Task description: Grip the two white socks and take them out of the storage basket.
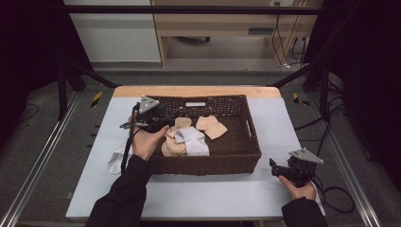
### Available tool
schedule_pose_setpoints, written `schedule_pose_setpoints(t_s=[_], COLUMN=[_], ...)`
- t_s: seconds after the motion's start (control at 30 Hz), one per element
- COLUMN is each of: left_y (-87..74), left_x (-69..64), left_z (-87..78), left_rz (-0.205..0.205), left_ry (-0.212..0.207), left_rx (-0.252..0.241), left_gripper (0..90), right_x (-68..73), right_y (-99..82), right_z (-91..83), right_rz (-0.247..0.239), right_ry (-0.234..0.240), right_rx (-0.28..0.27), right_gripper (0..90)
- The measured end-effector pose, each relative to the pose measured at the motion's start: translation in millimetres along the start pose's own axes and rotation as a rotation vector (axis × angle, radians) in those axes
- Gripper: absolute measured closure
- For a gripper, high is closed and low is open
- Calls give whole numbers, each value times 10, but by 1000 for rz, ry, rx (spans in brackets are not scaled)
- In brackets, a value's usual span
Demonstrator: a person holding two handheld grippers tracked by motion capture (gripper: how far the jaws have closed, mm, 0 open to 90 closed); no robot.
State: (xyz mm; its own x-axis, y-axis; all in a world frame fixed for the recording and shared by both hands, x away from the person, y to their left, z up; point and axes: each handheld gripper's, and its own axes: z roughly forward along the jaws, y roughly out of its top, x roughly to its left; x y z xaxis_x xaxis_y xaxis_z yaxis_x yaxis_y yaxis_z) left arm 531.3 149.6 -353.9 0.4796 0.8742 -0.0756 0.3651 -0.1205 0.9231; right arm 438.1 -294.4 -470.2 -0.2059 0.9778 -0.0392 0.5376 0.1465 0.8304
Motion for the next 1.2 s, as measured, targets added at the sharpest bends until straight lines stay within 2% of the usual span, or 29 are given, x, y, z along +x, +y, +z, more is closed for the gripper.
schedule_pose_setpoints(t_s=[0.23,0.4,0.57,0.73,0.93,1.1,1.2], left_y=[-161,-304,-397,-456,-508,-543,-539], left_x=[-28,-14,4,20,27,35,35], left_z=[349,532,633,680,712,734,723], left_rz=[23,10,20,47,43,26,29], left_ry=[10,10,-3,-2,-15,-29,-17], left_rx=[93,150,209,274,336,399,418], left_gripper=[443,435,435,424,432,552,668], right_x=[0,0,5,6,11,12,12], right_y=[0,0,-2,-3,-6,-6,-7], right_z=[2,4,11,16,20,21,21], right_rz=[0,-1,-2,-7,-10,-11,-11], right_ry=[4,4,5,6,7,7,9], right_rx=[0,1,7,7,12,14,14], right_gripper=[86,85,85,85,84,84,84])
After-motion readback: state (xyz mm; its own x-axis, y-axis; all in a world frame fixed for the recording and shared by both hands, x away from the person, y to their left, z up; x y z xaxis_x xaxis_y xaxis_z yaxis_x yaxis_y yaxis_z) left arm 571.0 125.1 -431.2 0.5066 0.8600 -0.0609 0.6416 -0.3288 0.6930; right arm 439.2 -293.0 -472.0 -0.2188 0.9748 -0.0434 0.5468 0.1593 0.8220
